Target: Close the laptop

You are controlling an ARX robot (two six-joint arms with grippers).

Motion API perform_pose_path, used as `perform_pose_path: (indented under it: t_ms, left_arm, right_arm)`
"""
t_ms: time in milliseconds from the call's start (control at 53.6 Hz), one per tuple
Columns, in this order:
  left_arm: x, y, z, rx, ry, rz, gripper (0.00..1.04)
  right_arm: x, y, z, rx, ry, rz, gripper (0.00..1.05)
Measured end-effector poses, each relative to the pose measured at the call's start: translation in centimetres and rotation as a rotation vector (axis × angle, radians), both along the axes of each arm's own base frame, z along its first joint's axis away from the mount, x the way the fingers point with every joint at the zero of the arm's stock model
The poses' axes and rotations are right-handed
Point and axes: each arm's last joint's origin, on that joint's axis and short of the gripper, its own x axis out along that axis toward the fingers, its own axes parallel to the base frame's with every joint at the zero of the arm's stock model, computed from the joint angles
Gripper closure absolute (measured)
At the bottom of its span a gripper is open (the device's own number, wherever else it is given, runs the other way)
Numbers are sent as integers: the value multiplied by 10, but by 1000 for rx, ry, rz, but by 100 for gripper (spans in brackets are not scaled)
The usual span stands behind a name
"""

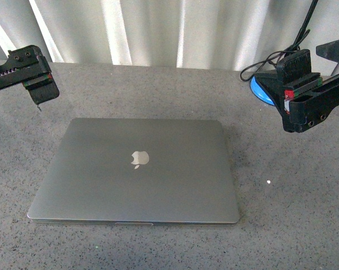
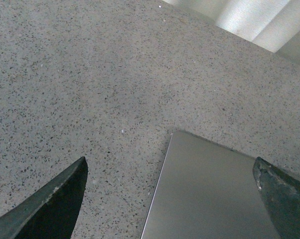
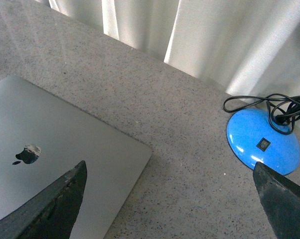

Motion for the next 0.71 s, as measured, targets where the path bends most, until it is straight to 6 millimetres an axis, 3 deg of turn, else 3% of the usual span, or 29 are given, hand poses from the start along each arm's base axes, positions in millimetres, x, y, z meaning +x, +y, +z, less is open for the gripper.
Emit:
perform_pose_path:
  t_ms: [130, 186, 298, 410, 485, 596, 652, 708]
  left_arm:
    - [0, 0, 0, -1, -3, -5, 7]
    - [-1, 2, -5, 15, -51, -62, 12]
    - [-24, 9, -19, 119, -204, -209, 36]
    - [-40, 17, -1, 196, -363, -218, 55]
    - [-64, 22, 20, 239, -513, -225, 74]
    - [-88, 28, 26, 260, -514, -224, 99]
    - [-96, 32, 28, 262, -510, -228, 101]
    - [-103, 37, 30, 263, -512, -243, 101]
  right_arm:
    - [0, 0, 0, 0, 0, 1, 10]
    - [0, 1, -1, -1, -14, -31, 11]
    - [-19, -15, -3, 113, -283, -389, 34]
    - [-38, -31, 7, 184, -369, -435, 53]
    - [-54, -41, 7, 201, -368, -441, 71]
    - [-72, -52, 5, 207, -356, -449, 96]
    - [-79, -55, 6, 210, -359, -447, 104]
    - [-86, -59, 6, 214, -357, -451, 104]
